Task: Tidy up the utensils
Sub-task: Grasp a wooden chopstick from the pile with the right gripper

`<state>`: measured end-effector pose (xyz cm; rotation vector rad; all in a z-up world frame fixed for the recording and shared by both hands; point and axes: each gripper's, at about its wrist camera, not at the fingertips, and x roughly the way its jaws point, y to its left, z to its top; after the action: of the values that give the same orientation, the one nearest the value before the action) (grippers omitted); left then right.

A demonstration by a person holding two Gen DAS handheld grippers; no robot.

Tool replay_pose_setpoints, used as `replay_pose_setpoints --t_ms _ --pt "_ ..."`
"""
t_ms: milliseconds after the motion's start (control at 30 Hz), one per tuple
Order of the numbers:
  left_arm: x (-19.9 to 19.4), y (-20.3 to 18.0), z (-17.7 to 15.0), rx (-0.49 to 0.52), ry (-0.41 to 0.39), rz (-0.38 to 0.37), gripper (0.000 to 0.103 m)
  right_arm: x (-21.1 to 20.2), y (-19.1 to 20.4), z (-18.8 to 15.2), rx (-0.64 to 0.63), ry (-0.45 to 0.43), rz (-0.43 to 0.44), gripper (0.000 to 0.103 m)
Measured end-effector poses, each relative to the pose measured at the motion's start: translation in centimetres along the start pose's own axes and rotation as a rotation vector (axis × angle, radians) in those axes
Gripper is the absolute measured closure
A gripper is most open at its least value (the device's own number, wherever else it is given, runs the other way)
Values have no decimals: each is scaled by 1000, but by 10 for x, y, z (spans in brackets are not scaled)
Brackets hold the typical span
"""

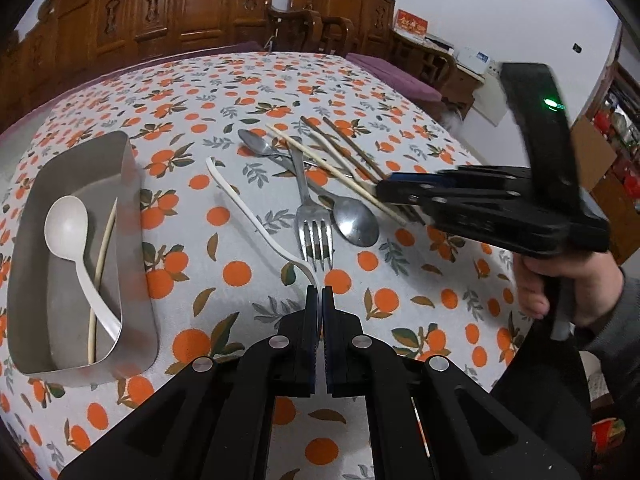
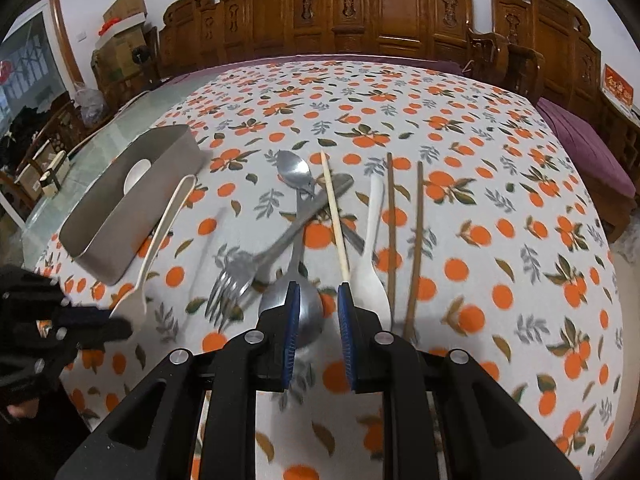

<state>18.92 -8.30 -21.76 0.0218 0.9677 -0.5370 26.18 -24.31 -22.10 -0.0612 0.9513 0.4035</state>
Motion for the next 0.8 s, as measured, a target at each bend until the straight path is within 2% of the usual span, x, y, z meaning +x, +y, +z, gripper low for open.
replay_pose_setpoints --t_ms 200,500,667,800 --pt "-4 -1 2 12 -10 -14 101 20 3 21 -11 16 -24 82" --pt "-12 1 4 9 -25 -31 101 58 0 38 -57 113 -103 86" --pt "-16 3 5 7 -32 -36 101 66 5 39 -88 146 -121 96" --pt "-23 4 6 8 -43 -38 101 67 10 39 -105 158 -141 97"
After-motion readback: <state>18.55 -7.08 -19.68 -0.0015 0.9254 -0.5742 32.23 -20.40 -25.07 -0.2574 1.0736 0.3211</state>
